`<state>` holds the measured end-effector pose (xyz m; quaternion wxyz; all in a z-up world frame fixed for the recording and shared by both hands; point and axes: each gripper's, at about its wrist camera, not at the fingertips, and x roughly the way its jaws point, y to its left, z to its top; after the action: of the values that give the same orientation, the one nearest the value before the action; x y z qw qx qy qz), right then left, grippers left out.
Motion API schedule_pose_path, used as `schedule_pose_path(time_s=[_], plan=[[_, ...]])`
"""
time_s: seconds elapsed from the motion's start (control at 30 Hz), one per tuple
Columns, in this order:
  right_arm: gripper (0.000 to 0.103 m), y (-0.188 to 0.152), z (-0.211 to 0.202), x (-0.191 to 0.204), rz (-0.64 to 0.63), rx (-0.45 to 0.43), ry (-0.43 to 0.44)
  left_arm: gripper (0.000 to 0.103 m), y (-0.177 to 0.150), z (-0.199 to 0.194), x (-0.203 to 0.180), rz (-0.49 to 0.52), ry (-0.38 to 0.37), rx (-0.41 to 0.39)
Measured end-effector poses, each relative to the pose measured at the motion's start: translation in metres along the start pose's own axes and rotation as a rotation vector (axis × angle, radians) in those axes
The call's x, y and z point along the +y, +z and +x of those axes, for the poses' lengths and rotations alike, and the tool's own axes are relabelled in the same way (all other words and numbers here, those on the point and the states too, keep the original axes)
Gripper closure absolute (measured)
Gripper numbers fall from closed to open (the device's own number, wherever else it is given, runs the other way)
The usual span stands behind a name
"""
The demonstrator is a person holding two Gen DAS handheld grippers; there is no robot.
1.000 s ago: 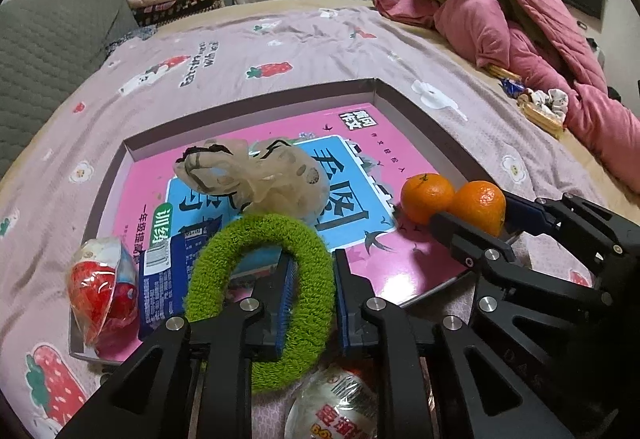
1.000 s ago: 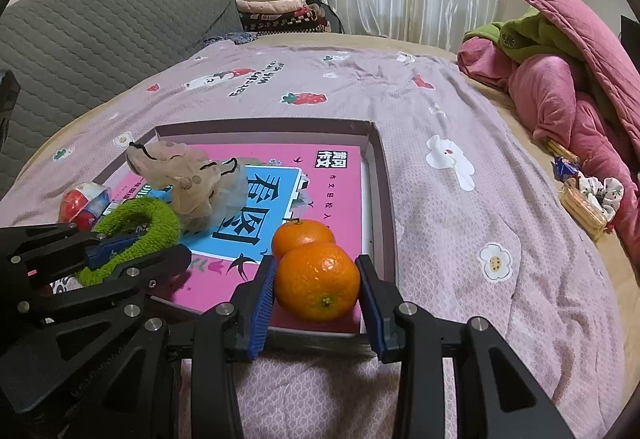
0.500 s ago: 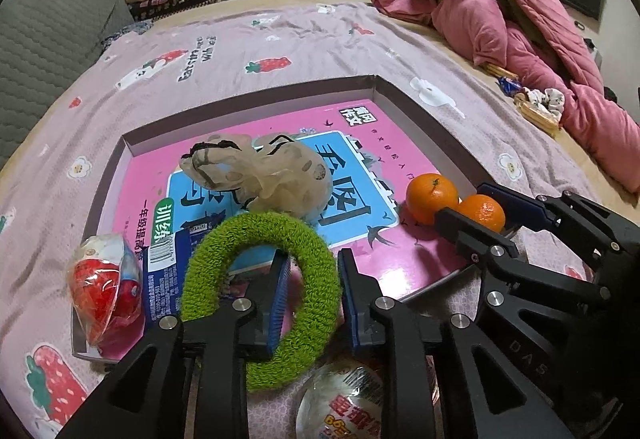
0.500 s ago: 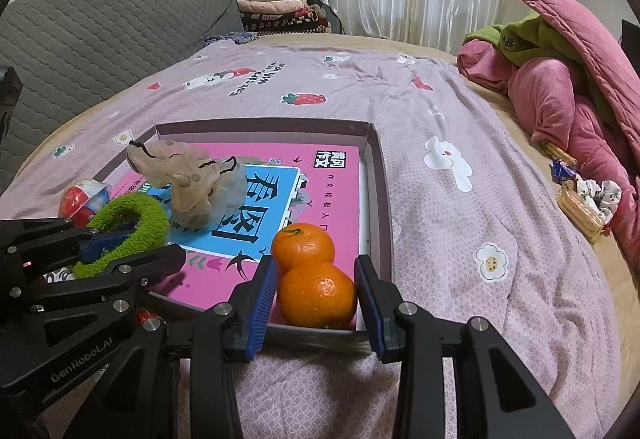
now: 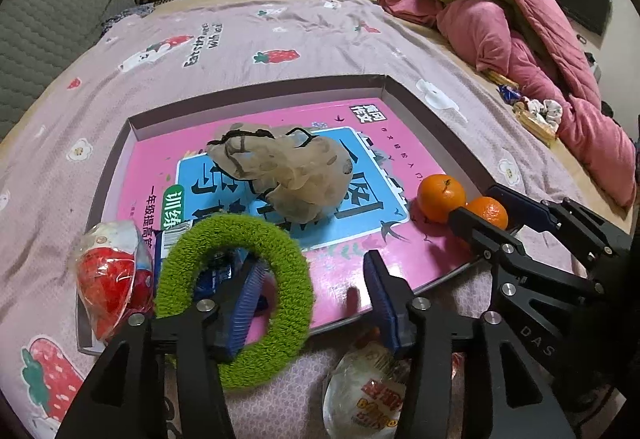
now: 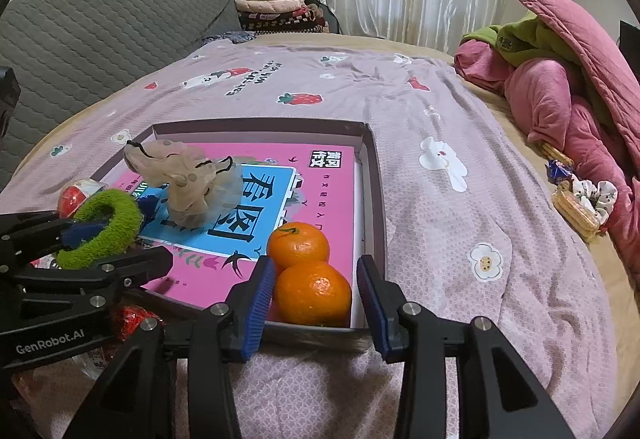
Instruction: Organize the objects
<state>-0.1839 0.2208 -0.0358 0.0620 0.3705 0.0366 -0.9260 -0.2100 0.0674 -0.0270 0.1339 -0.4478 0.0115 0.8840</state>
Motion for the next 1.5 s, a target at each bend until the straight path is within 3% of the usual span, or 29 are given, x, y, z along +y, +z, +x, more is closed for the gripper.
schedule_pose_path(time_s=[0.53, 0.77, 1.17, 1.5], plan=[[0.059, 0.000, 0.000, 0.000, -0.005, -0.001, -0.004, 0.040, -0.007, -0.015, 0.019, -0.035, -0.143, 0.024], [0.059, 0.000, 0.000, -0.001, -0.006, -0.001, -0.006, 0.040, -0.010, -0.024, 0.013, 0.020, -0.143, 0.002], [0.059, 0.001, 0.001, 0.001, -0.012, 0.000, -0.006, 0.040, -0.004, -0.036, 0.010, 0.030, -0.158, -0.044], [0.057, 0.003, -0.005, 0.000, 0.000, -0.021, -0.003, 0.039, 0.003, -0.054, 0.023, -0.018, -0.160, -0.110]])
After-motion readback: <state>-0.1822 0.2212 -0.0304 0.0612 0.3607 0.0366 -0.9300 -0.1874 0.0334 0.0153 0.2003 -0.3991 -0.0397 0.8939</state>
